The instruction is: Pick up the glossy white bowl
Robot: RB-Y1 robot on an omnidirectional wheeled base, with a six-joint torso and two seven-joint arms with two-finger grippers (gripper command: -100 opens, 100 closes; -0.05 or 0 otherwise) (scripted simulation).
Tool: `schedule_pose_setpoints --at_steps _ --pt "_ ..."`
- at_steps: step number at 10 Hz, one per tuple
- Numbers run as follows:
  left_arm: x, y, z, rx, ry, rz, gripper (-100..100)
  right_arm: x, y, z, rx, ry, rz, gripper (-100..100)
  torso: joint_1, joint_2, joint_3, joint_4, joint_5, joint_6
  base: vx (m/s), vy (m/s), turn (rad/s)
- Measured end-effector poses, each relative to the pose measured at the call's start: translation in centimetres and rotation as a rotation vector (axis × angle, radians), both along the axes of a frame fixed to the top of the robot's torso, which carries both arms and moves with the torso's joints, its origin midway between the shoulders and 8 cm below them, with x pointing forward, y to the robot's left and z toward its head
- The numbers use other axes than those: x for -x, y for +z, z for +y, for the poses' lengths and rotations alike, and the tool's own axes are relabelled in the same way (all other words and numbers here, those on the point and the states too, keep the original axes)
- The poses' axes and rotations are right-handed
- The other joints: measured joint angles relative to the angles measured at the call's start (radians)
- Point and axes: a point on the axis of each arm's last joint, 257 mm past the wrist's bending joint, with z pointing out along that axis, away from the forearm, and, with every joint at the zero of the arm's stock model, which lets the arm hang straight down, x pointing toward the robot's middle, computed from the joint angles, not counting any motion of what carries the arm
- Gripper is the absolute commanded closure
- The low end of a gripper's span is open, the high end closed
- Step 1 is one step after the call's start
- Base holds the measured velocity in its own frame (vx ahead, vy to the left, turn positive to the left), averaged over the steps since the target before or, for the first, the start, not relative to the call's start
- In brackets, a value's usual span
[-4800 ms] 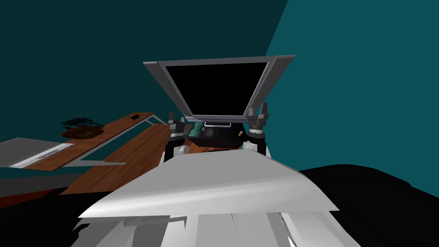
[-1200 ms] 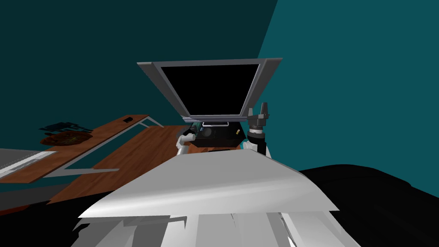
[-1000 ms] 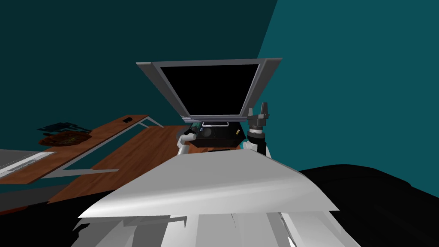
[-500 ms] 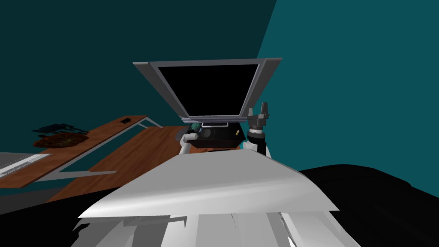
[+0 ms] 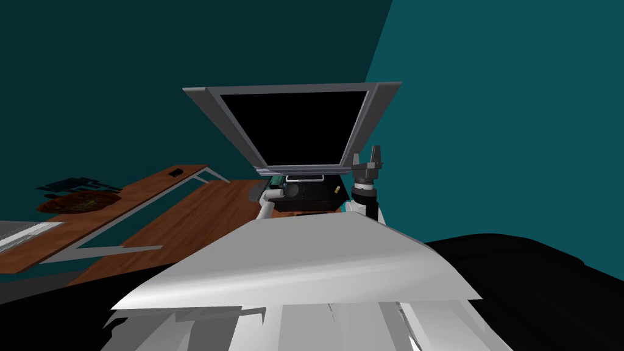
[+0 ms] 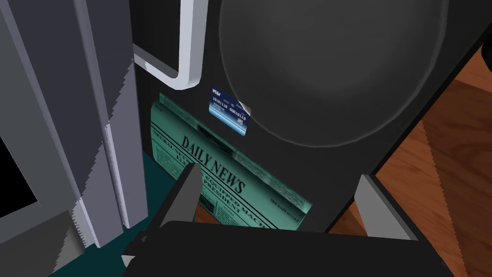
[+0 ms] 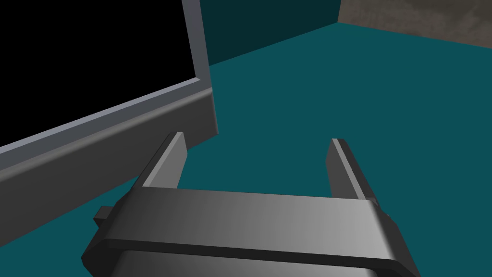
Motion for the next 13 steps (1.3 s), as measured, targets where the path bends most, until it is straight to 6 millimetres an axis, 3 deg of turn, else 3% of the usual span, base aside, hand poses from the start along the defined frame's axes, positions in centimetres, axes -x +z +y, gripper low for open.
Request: schedule_pose_setpoints --at_steps 5,7,9,10,11,13 --pt "4.0 -4.4 -2.9 0.051 0.018 0.178 -100 0.0 0.0 0.0 0.000 0.000 0.000 0 0.000 -0.001 -0.001 0.000 0.000 0.000 0.048 -0.017 -0.011" --pt "4.5 -5.5 -3.8 0.065 0.018 0.218 -100 0.0 0.0 0.0 0.000 0.000 0.000 0 0.001 0.000 0.000 0.000 0.000 0.000 0.035 -0.001 -0.013" --pt "6.6 -7.2 -5.6 0.097 0.020 0.287 -100 0.0 0.0 0.0 0.000 0.000 0.000 0 0.001 0.001 0.000 0.000 0.000 0.000 0.013 0.002 -0.011" --pt "6.8 -7.3 -5.6 0.098 0.020 0.292 0 0.0 0.0 0.0 0.000 0.000 0.000 0 0.001 0.002 0.001 0.000 0.000 0.000 0.000 0.000 0.000" --pt "6.8 -7.3 -5.6 0.098 0.020 0.291 -100 0.0 0.0 0.0 0.000 0.000 0.000 0 0.001 0.002 0.001 0.001 0.000 0.000 0.004 0.006 -0.017" --pt "7.3 -8.1 -5.6 0.098 0.019 0.294 -100 0.0 0.0 0.0 0.000 0.000 0.000 0 0.002 0.002 0.001 0.001 0.000 0.000 0.005 0.007 -0.021"
